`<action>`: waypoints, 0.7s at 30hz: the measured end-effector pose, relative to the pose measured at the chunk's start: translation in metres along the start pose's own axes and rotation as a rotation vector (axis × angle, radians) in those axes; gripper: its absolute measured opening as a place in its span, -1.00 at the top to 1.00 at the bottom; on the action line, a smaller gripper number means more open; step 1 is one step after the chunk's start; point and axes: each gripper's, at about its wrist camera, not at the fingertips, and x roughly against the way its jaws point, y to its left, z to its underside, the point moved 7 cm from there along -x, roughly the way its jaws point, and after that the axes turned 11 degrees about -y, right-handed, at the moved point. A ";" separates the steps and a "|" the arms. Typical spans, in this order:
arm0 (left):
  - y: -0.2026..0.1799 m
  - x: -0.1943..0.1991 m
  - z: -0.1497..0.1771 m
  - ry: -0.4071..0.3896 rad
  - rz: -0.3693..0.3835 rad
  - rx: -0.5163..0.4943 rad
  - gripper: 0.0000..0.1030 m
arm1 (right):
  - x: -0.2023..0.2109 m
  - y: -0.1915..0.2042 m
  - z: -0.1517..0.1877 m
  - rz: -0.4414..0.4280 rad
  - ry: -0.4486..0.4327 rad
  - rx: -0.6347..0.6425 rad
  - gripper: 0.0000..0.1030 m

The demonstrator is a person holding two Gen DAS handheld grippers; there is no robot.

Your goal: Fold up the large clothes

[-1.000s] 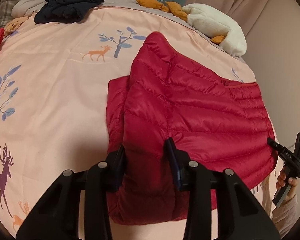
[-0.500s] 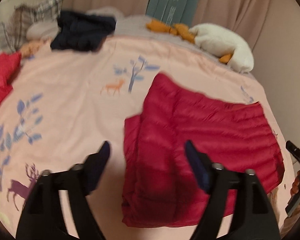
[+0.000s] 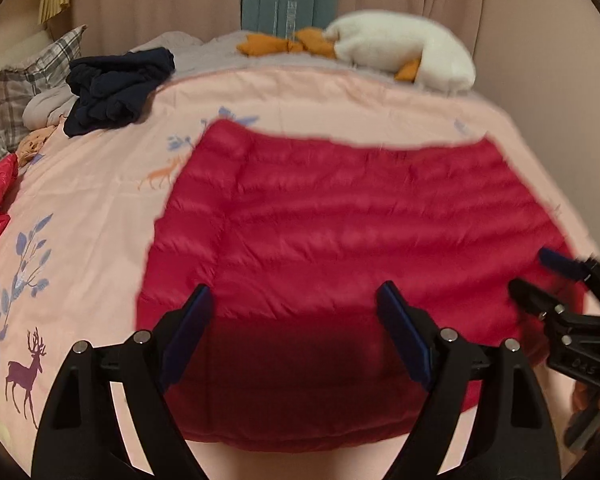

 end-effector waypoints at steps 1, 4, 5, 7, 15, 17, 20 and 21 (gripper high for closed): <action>0.000 -0.005 0.005 0.012 -0.004 -0.002 -0.67 | -0.002 -0.002 0.002 0.011 -0.001 0.008 -0.51; 0.008 -0.010 0.012 0.014 -0.031 0.001 -0.93 | -0.004 -0.020 0.009 0.030 0.004 -0.019 -0.53; 0.013 -0.010 0.013 0.018 -0.031 0.014 -0.95 | -0.003 -0.029 0.012 0.020 0.008 -0.053 -0.49; 0.022 -0.008 0.015 0.024 -0.029 0.030 -0.95 | 0.001 -0.049 0.018 0.043 0.013 -0.100 -0.53; 0.052 0.020 0.012 0.041 -0.060 0.080 -0.95 | 0.038 -0.124 0.034 0.192 0.048 -0.251 -0.64; 0.056 0.030 0.007 0.034 -0.068 0.084 -0.95 | 0.051 -0.131 0.032 0.198 0.033 -0.274 -0.64; 0.055 0.050 -0.004 0.004 -0.074 0.074 -0.95 | 0.073 -0.129 0.023 0.201 0.002 -0.273 -0.71; 0.052 0.059 -0.010 -0.009 -0.074 0.070 -0.97 | 0.079 -0.126 0.018 0.192 -0.007 -0.275 -0.73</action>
